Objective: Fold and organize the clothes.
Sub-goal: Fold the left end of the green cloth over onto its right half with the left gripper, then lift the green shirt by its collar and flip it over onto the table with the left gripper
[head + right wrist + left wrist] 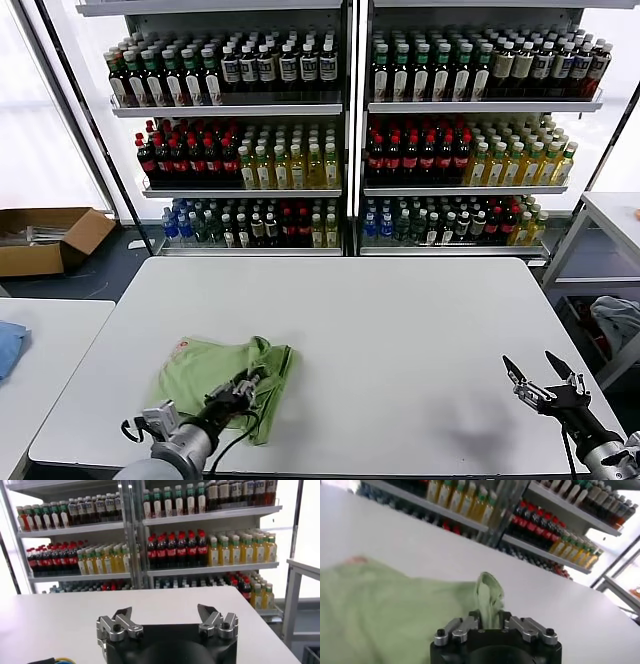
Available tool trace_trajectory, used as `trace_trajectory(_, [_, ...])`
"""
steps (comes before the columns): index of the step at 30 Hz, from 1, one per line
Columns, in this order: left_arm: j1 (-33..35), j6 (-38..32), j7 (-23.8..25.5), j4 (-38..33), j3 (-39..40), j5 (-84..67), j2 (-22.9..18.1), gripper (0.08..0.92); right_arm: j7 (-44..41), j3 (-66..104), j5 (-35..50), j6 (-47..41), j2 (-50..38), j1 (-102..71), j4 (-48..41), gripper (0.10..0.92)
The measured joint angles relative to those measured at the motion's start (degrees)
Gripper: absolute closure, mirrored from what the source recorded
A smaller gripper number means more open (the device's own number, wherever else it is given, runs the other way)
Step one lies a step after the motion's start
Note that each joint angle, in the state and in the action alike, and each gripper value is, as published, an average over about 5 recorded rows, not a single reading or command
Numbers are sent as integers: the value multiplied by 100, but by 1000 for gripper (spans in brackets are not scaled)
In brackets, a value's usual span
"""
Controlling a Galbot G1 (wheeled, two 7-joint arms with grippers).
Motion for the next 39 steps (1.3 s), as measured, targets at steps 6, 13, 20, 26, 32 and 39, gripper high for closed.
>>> trace_trajectory(6, [116,0,-26,2,242,161,-179,490,-2,5,-1,3,15,-11,23,203])
trace_trajectory(13, [213,0,-78,-257,258,163,-211,291,-4,-6,-7,6,59,-22,60,203])
trace_trajectory(20, [161,-1,-103,-619,-341,-143,78,181,-13,-47,-18,28,87,-66,79,203])
trace_trajectory(26, [29,0,90,-417,-1190,-256,608,177,-20,-102,-47,40,133,-86,112,203])
trace_trajectory(32, [-75,-1,392,205,-1638,-51,976,177,-32,-87,-55,60,135,-149,131,203])
trace_trajectory(39, [-237,-12,566,849,-1744,234,1042,177,-33,-75,-53,62,117,-143,122,203])
